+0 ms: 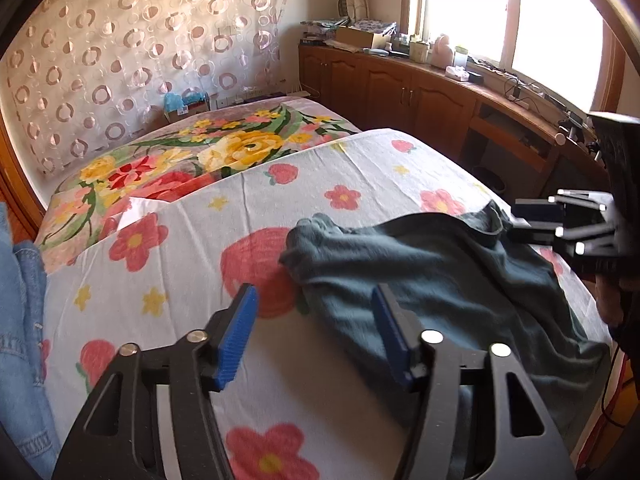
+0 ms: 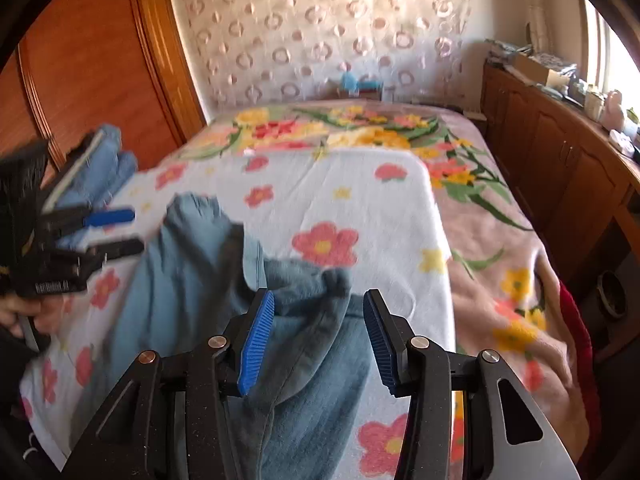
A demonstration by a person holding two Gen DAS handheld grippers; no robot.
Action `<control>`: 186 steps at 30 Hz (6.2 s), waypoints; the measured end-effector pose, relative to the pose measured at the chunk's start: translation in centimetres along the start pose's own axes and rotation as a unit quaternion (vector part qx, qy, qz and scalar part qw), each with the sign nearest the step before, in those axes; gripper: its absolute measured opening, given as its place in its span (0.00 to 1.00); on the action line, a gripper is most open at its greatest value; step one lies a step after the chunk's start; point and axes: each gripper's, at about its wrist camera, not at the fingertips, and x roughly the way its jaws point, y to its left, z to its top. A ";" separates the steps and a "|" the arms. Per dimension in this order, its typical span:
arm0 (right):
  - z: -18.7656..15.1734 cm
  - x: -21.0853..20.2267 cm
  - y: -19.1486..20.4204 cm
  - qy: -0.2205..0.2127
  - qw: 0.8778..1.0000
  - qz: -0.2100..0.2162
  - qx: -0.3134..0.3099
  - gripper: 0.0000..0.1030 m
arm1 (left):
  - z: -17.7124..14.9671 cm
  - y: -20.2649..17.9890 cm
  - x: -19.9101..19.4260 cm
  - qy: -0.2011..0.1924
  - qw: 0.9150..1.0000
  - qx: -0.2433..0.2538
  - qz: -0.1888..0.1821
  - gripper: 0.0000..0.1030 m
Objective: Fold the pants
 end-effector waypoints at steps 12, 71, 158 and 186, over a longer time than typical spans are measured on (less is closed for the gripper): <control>1.3 1.7 0.8 0.026 0.997 -0.035 -0.060 0.05 | 0.6 1.0 3.1 0.034 0.999 -0.029 -0.026 0.36; -8.7 -11.4 3.7 -0.056 0.997 -0.052 0.019 0.29 | -7.6 -5.6 -8.6 -0.026 0.999 0.005 -0.027 0.38; -13.9 -12.7 4.5 -0.051 0.996 -0.017 0.069 0.10 | -13.9 -9.6 -11.5 -0.025 0.993 -0.020 -0.109 0.14; -4.8 -22.5 11.9 -0.226 0.972 0.013 -0.060 0.10 | -4.2 -1.7 -25.5 -0.221 0.974 -0.012 -0.038 0.14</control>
